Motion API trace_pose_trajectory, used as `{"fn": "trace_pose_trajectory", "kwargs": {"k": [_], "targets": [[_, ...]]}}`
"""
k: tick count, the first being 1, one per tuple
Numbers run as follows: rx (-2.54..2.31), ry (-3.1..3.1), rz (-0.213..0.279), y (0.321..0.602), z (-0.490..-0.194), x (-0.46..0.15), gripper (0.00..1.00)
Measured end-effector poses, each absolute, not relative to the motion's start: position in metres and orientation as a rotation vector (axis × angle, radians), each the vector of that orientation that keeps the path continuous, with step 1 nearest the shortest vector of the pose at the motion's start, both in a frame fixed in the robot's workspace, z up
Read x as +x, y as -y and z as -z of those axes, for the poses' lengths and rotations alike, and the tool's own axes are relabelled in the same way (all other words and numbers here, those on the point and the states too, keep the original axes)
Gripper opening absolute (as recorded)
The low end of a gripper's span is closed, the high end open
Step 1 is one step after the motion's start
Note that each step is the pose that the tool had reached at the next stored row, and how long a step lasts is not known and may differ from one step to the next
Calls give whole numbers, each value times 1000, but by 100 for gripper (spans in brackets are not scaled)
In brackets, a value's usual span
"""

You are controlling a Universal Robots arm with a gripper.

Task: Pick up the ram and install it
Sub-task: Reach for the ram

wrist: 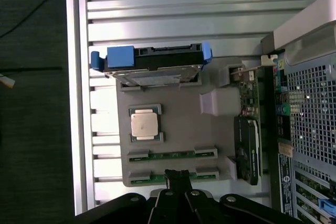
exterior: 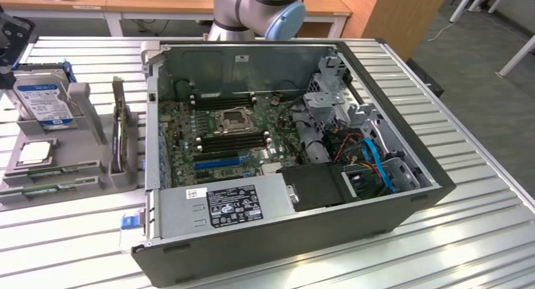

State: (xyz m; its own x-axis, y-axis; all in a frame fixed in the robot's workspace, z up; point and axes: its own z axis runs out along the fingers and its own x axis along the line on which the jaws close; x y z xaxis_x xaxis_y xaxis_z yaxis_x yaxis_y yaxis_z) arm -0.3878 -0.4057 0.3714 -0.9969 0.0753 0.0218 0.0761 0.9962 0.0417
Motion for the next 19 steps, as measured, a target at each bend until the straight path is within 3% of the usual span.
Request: {"fn": "trace_pose_trajectory", "kwargs": {"k": [19], "targets": [[-118,3118,66,425,-371,-387,10]]}}
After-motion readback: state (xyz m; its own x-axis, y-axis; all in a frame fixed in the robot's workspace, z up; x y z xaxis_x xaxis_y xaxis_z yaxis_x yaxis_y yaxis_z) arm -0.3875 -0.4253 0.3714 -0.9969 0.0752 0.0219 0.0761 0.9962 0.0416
